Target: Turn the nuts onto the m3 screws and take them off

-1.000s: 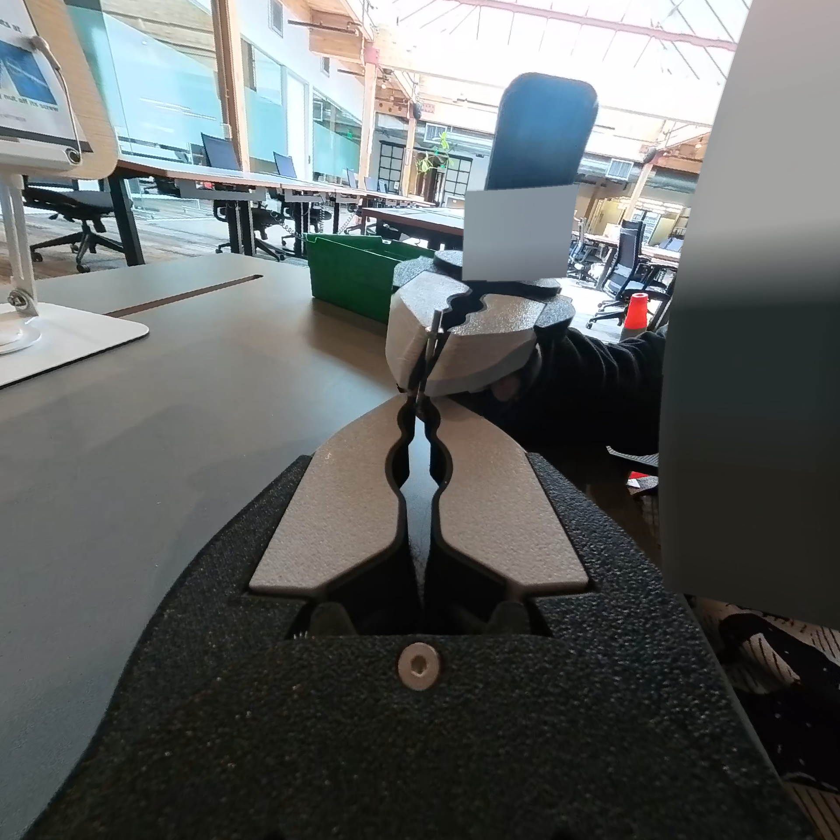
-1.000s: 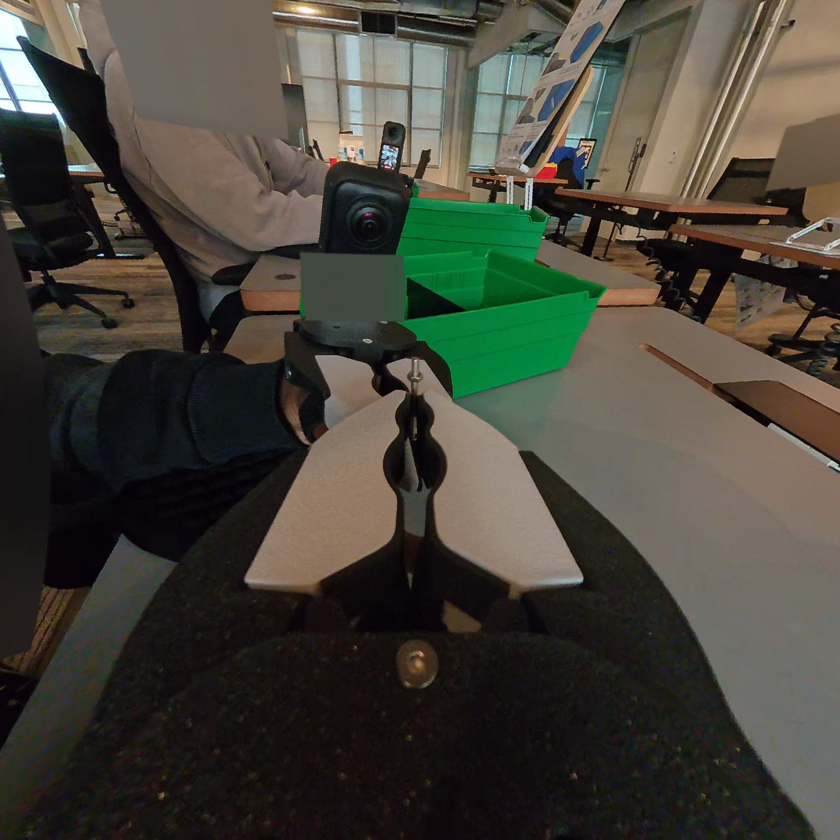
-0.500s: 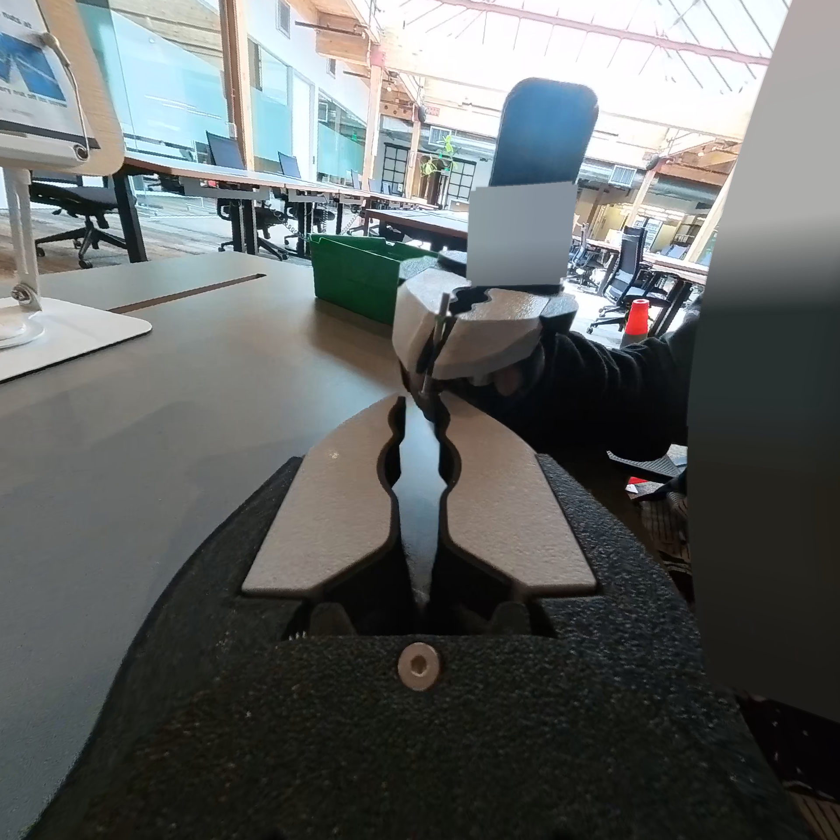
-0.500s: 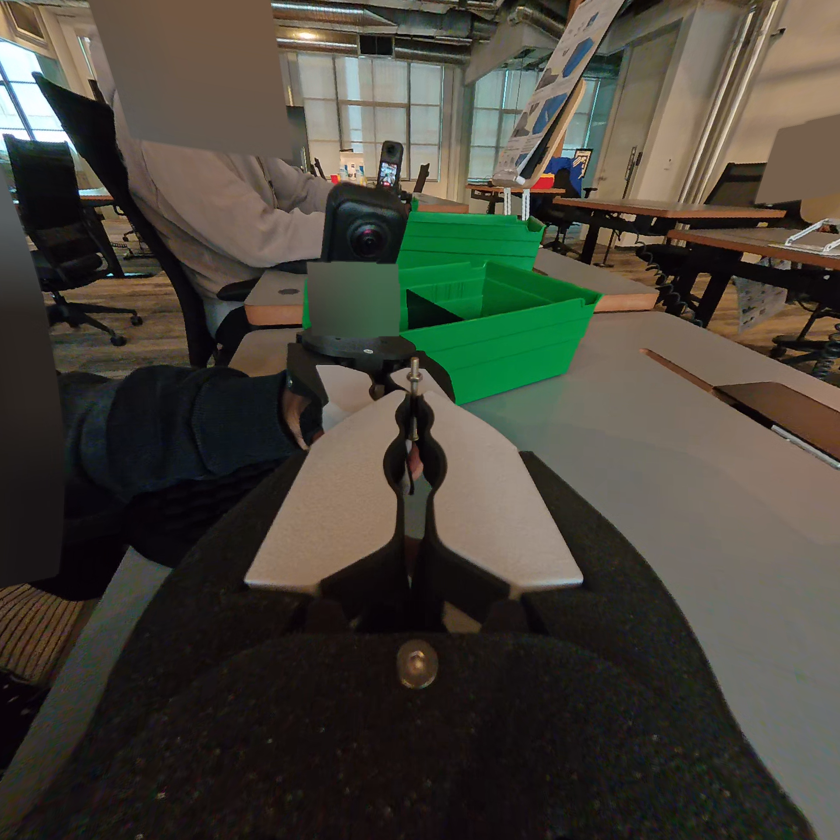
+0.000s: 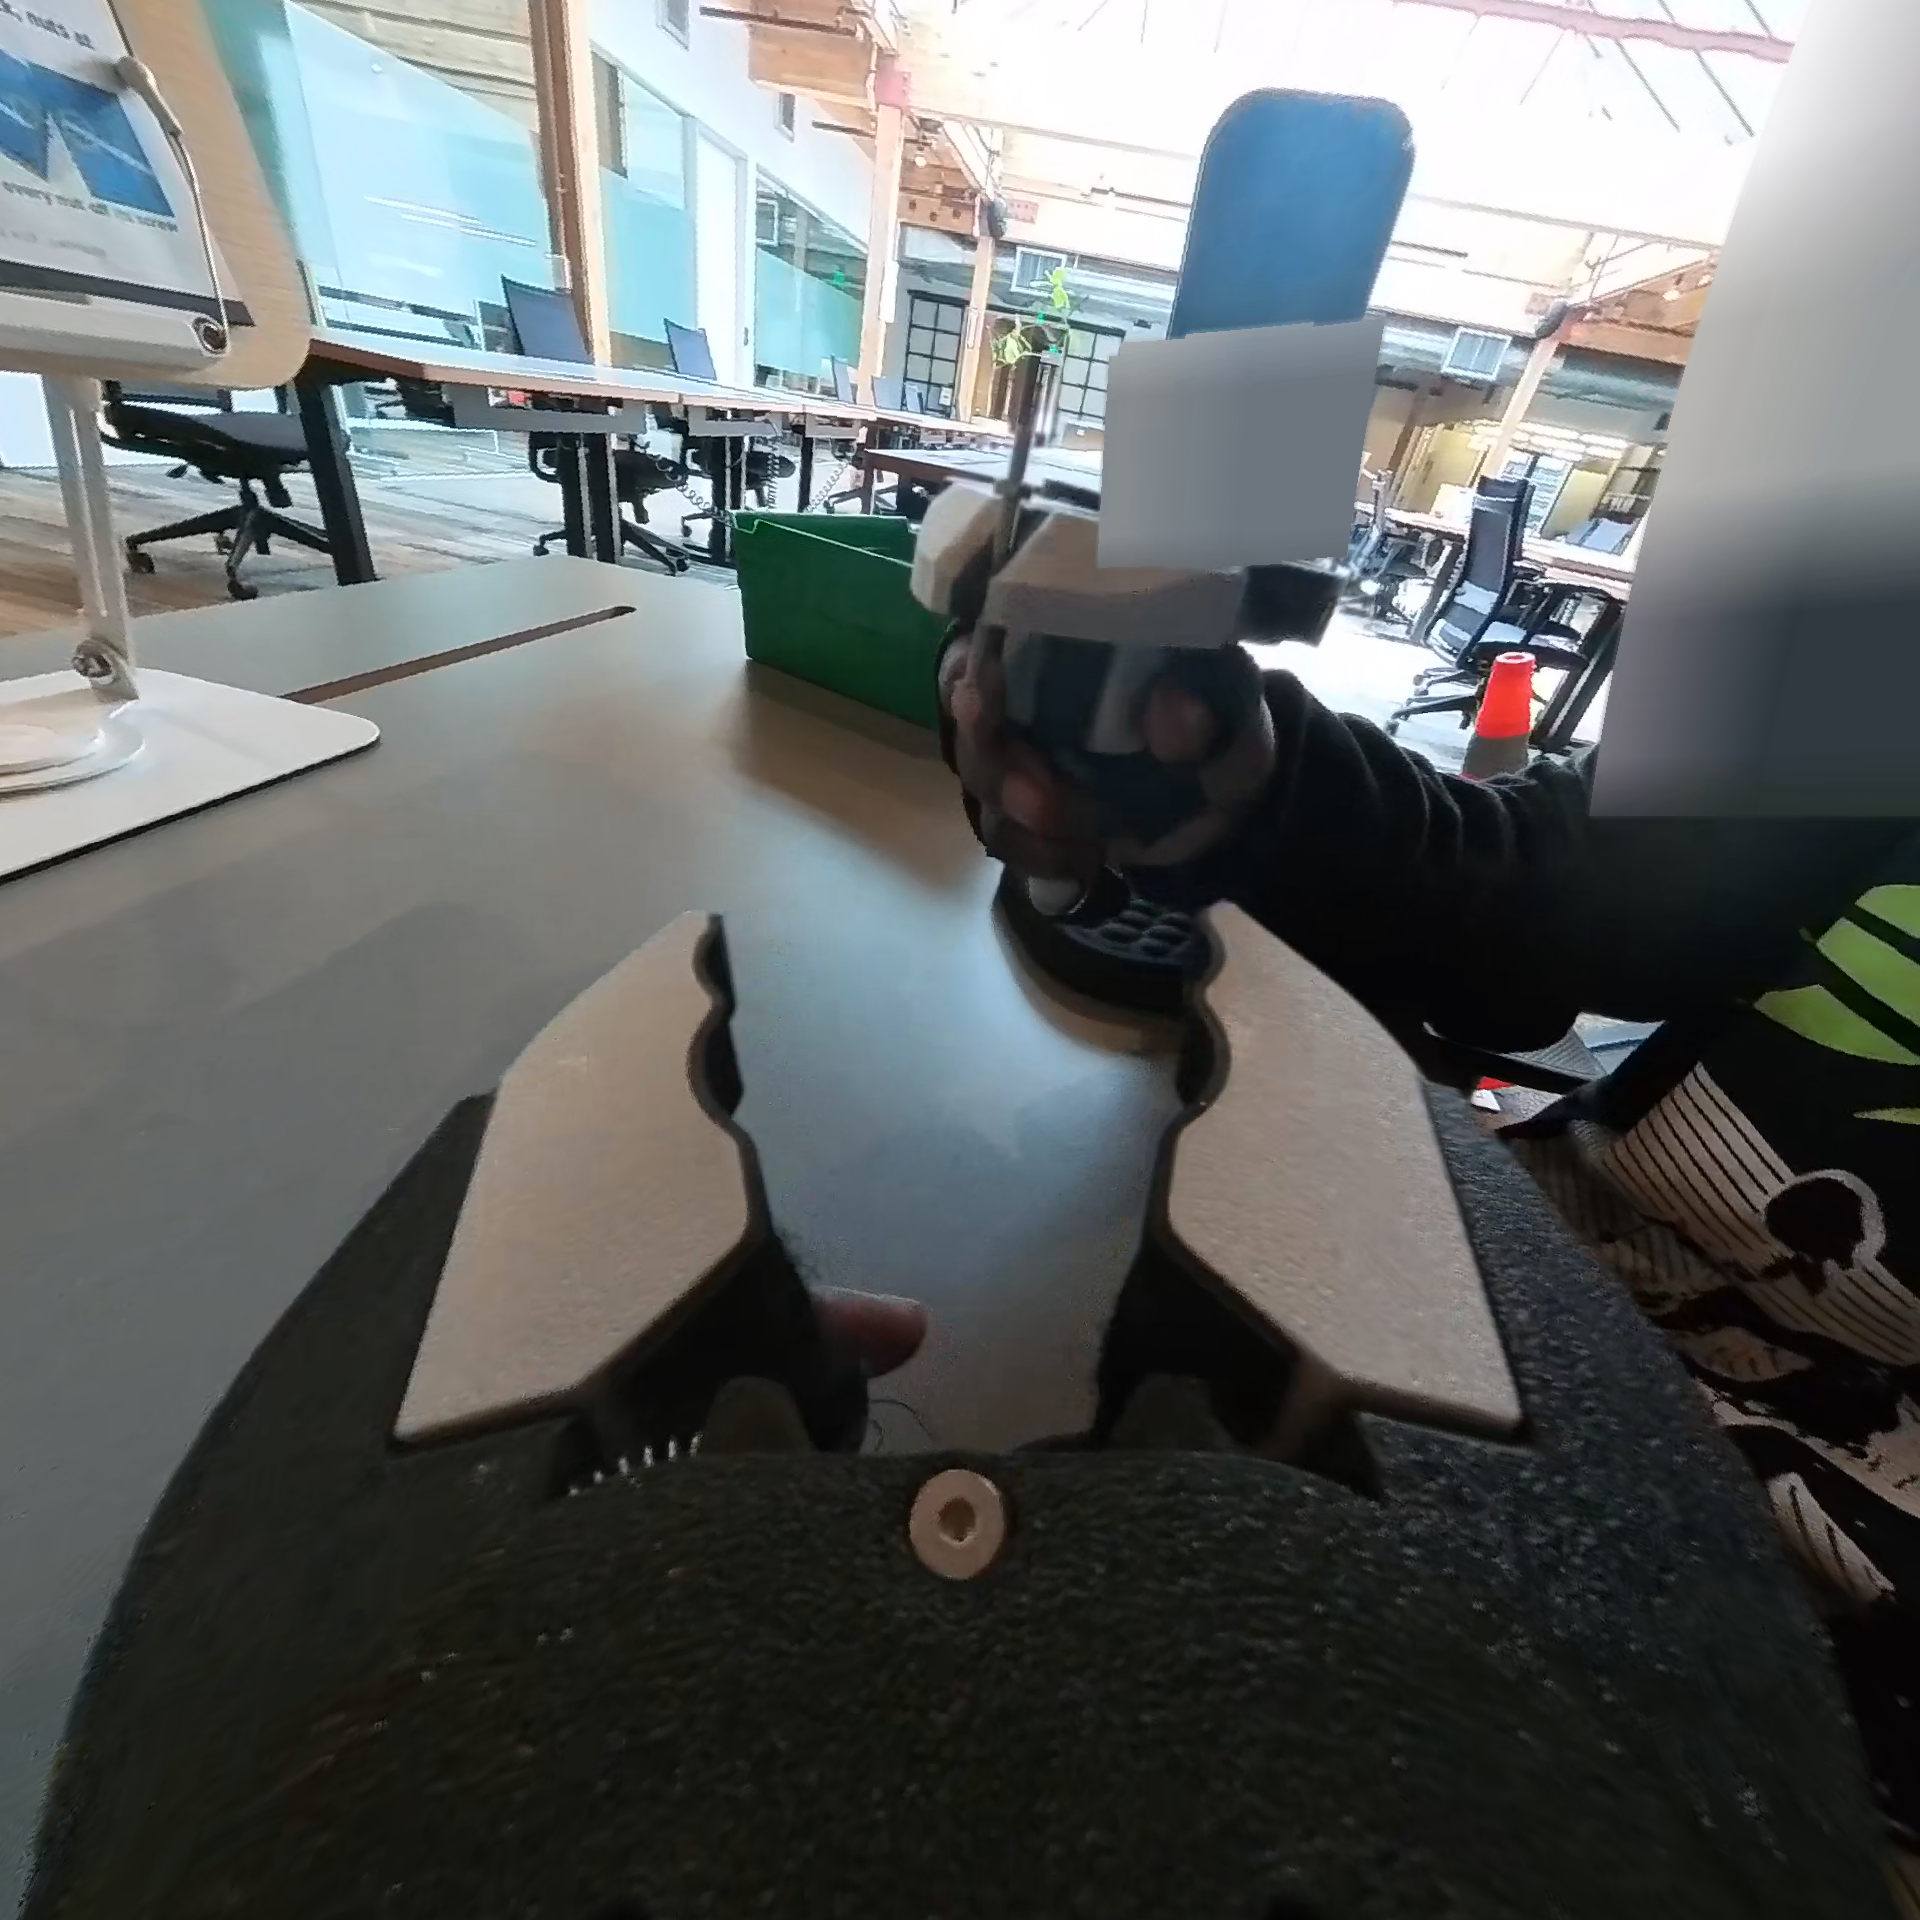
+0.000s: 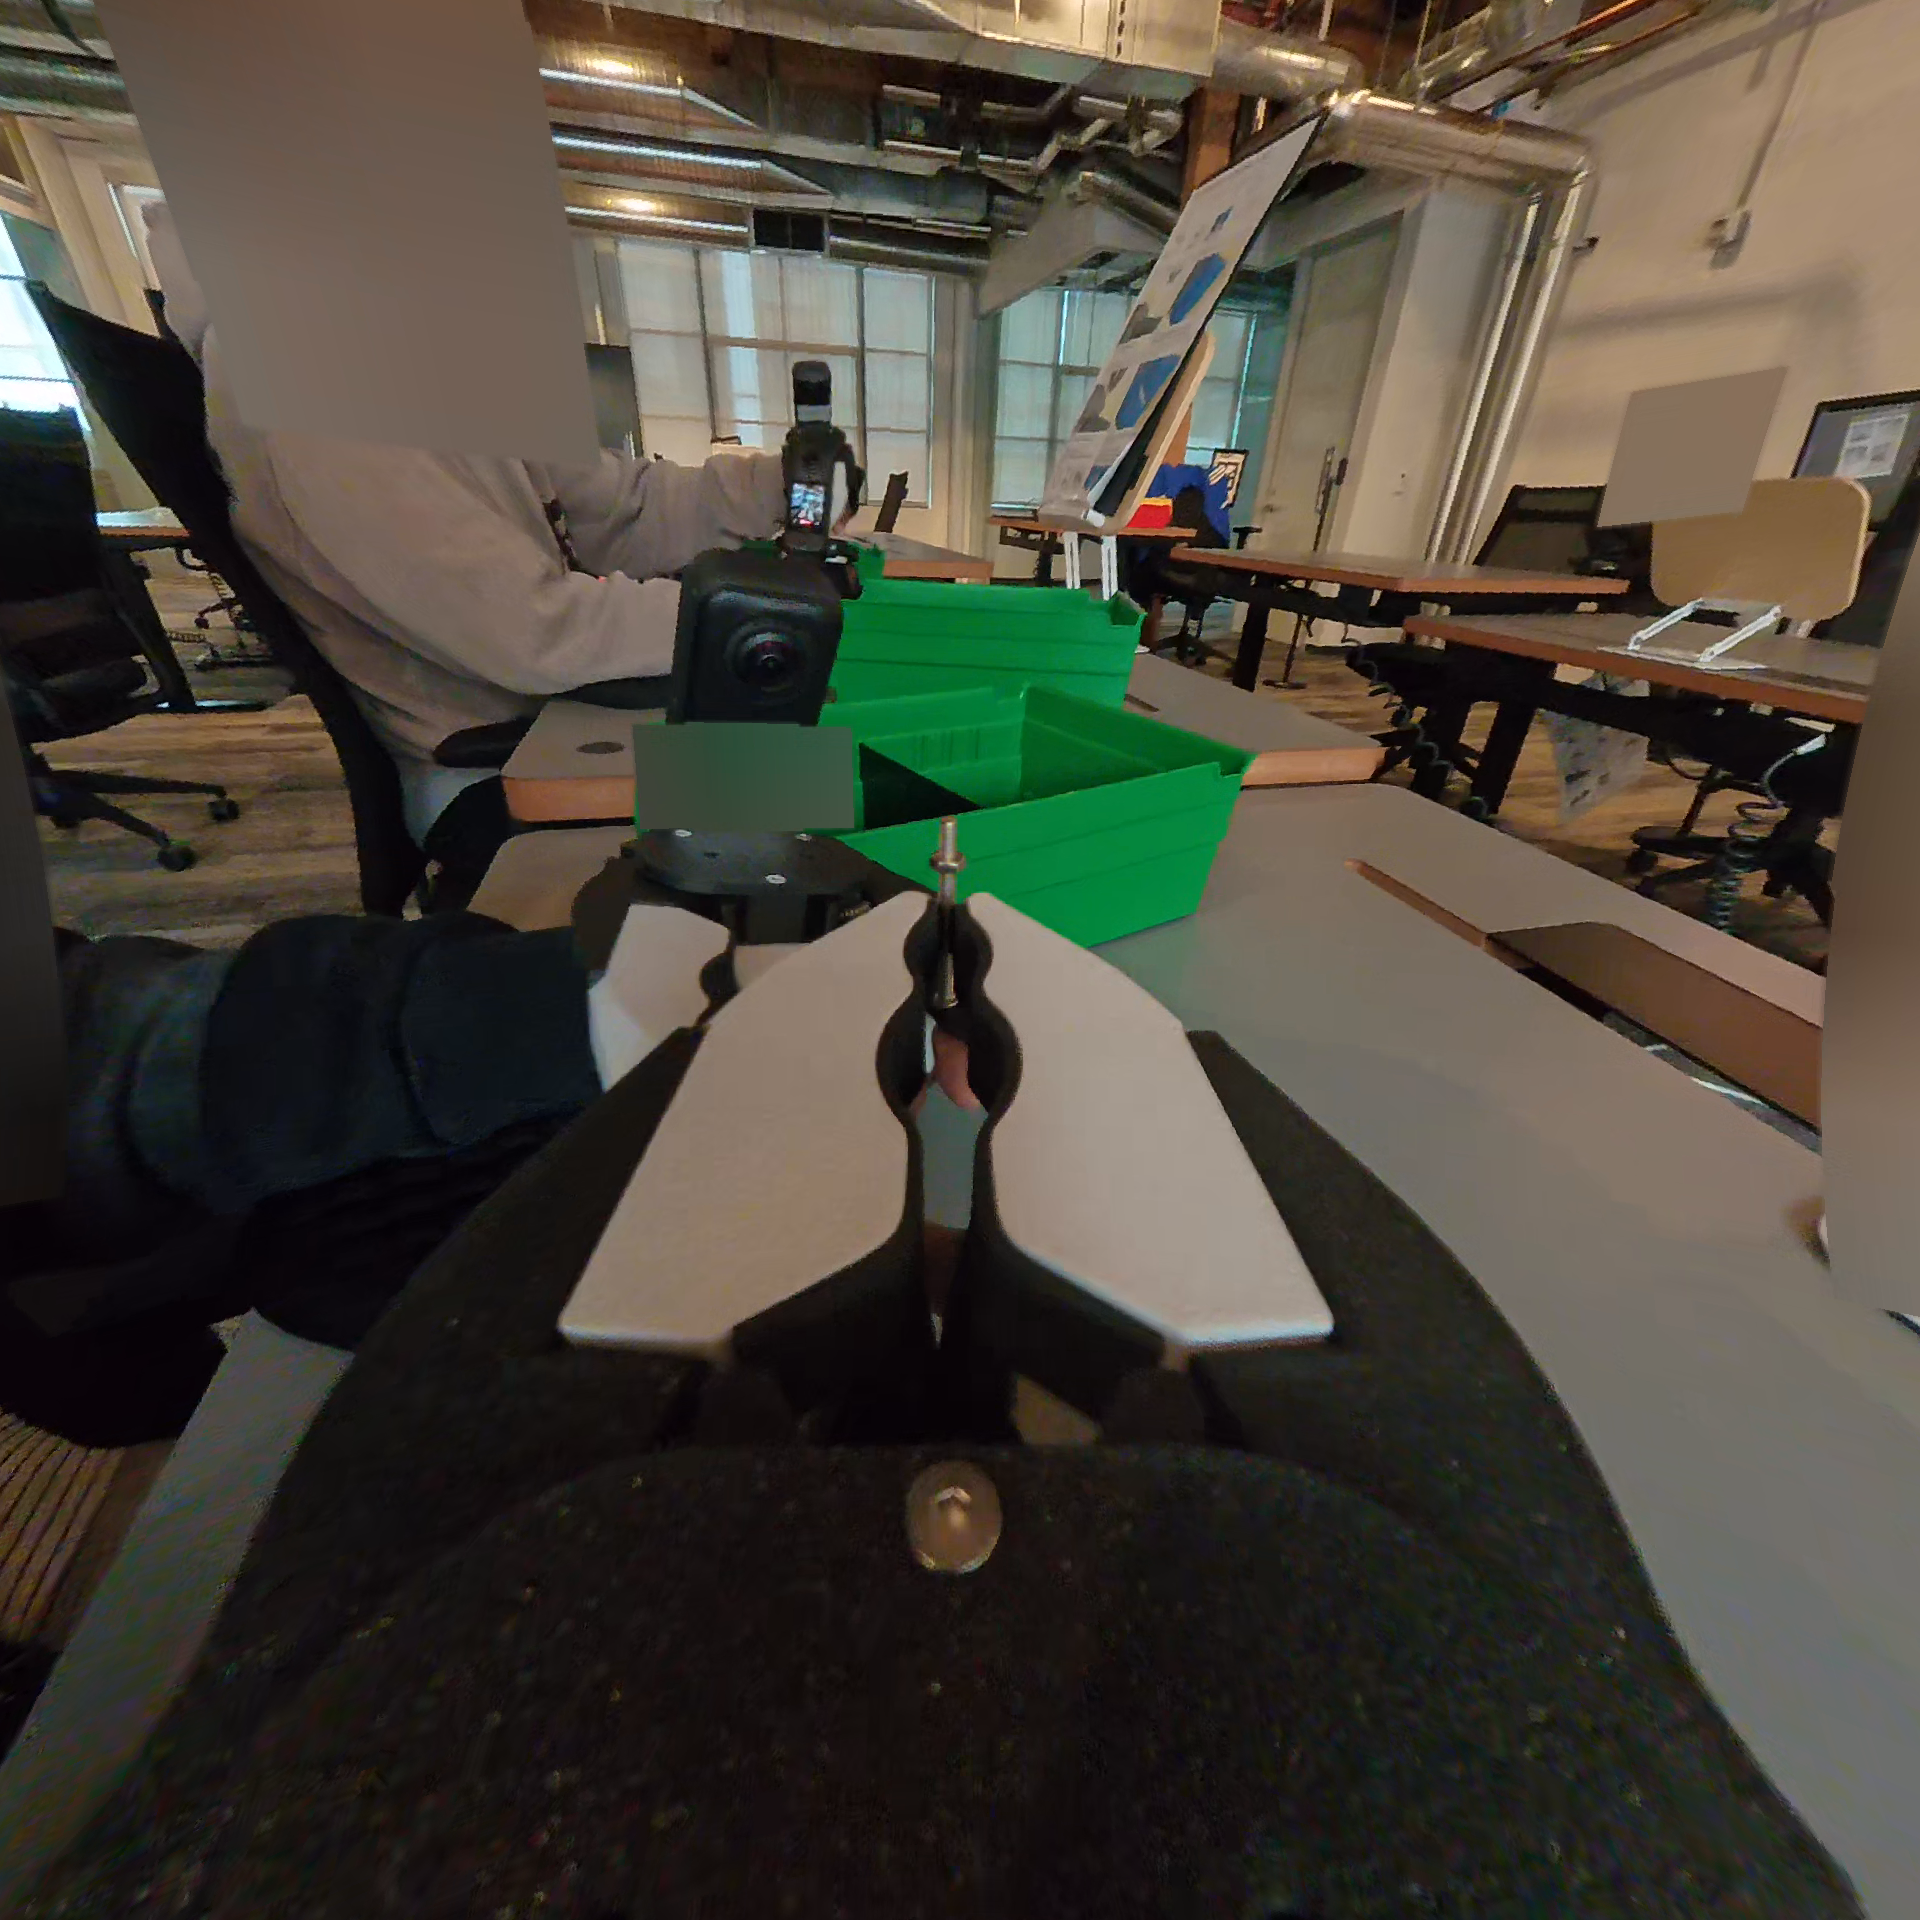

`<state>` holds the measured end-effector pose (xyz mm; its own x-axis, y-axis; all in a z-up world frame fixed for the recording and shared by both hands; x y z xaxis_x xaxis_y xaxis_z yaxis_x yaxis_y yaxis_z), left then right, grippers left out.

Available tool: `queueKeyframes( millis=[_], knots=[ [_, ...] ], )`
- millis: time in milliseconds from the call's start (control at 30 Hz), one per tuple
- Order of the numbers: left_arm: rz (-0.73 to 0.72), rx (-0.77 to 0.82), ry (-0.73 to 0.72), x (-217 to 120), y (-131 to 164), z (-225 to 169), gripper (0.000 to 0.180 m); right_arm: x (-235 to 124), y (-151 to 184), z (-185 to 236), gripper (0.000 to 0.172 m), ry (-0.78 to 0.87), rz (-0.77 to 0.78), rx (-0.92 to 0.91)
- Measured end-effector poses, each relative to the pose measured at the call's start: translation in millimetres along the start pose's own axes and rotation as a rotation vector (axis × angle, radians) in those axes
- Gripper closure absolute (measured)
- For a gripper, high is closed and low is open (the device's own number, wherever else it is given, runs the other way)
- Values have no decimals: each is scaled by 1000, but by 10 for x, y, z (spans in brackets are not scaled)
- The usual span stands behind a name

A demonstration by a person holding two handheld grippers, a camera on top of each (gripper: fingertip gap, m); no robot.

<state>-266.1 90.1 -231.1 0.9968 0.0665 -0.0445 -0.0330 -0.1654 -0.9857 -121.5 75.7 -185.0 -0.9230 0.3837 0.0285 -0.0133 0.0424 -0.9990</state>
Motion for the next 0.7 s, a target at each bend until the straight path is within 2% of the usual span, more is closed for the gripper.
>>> queueKeyframes(
  millis=[167,267,500,700],
  knots=[
    [15,10,-25,15,2,-3,69,-35,7,-33,171,17,1,2],
    [26,7,-35,25,5,2,58,-55,-18,-70,171,35,2,3],
    [27,18,-63,25,1,-2,46,-293,-300,-252,171,174,36,-48],
    [28,35,-70,27,0,-16,47,-826,-563,-528,171,379,143,-72]
  ],
)
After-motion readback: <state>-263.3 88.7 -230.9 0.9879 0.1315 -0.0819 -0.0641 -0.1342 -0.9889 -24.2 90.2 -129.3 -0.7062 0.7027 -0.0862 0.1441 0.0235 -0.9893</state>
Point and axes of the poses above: each gripper's, where its closed fingertips meet, x out along the fingers, y out of its underside, z = x × y across the jaws, the point moved 8 cm from there along -x, back along the fingers, and after that the axes turned 2 degrees about z, right-handed, at the moved point
